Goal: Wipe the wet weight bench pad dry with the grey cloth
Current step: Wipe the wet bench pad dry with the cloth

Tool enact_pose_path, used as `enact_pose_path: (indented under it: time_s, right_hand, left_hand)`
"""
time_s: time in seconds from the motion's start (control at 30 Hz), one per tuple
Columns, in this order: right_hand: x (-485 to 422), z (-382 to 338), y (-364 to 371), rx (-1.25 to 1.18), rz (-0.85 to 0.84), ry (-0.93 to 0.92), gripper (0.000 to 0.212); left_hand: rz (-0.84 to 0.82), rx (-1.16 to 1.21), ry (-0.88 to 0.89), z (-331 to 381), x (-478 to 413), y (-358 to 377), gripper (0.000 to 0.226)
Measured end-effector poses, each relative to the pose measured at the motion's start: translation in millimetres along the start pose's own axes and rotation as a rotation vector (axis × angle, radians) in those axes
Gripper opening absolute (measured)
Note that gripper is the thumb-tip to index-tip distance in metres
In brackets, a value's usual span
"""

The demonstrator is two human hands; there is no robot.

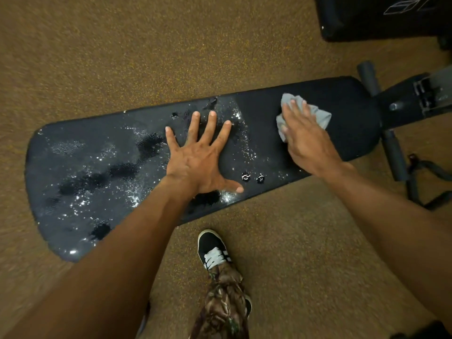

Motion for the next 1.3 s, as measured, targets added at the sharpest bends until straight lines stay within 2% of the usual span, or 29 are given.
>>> enact_pose_path:
  time_s: [0.13,0.3,0.43,0.63,0.73,0.87,1.0,1.13,1.2,1.3]
  right_hand:
    - [2.4,-31.1,11.9,-0.053,0.079,0.028,0.050]
    - [55.5,-41.0,23.1,0.006,-0.027,-0.082,0.050]
    - [78.6,-2.6,11.4,0.064,-0.078,0.032,0.053]
    - [43.7,-28.9,21.2,-0.055,0.104,0.177,0.052]
    - [46.4,-66.2,37.5,-0.099,0.134,0.086,0.051]
    - [85.2,-80.3,57.9,-0.009,-0.004,-0.009,0.051]
    - [103.8,-34.0,38.9,-0.085,0.080,0.235,0.052]
    - [72.2,-12.2,25.5,-0.109,0.191,0.428,0.053]
    - [63.2,-26.6,31.0,-0.143,0.221,0.456,0.053]
    - [73.4,-70.5,45.5,-0.177,0.206,0.359,0.052]
  left_hand:
    - [-0.002,-0.001,-0.016,0.5,-0.1,0.6,0.150]
    - [0.017,0.012,-0.022,-0.3,-0.5,1.9,0.148]
    - [0.020,0.023,-0.015,0.9,0.3,1.8,0.148]
    - [0.036,0.023,-0.017,0.2,-1.9,4.2,0.146]
    - [0.039,0.017,-0.015,0.6,-2.5,4.5,0.144]
    - [0.066,0.031,-0.013,0.2,-0.8,3.8,0.143]
    - [0.080,0.033,0.002,-0.5,0.1,3.3,0.143]
    - [0.077,0.027,0.009,0.0,-0.6,4.3,0.140]
    - [0.079,0.019,0.009,-0.6,-0.8,4.4,0.139]
    - [0.090,0.026,0.027,0.3,0.2,4.8,0.137]
Point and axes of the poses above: each hand's wrist, its own x-axis away from the middle knuckle, its own y-axis out of the palm, z = x × y, the point moved 8 cm from there along -x, towards the middle knuckle, and after that the axes turned 15 degrees about -y, right-handed, at the moved point
